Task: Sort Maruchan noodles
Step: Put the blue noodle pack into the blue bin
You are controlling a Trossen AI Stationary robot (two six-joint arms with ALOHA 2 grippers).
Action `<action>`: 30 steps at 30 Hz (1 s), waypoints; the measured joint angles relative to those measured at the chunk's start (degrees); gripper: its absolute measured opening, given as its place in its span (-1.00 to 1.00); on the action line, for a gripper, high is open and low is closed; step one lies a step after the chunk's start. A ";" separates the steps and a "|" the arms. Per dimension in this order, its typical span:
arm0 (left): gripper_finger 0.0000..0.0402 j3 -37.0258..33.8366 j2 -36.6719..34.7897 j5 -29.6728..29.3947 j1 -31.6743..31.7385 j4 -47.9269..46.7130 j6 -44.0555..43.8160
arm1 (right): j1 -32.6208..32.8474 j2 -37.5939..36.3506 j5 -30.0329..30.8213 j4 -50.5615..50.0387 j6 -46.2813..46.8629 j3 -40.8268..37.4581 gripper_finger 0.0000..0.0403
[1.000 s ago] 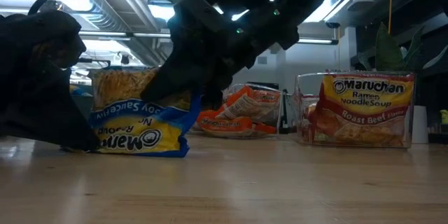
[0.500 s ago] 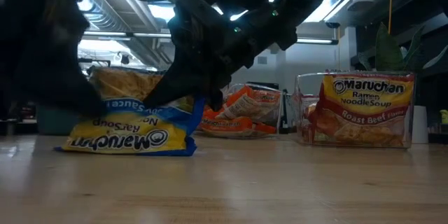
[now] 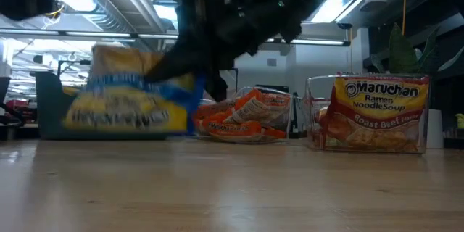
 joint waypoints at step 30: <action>-1.00 0.02 -6.67 -27.23 -10.68 13.30 19.13 | -16.42 0.61 9.57 -8.61 0.17 26.17 -0.86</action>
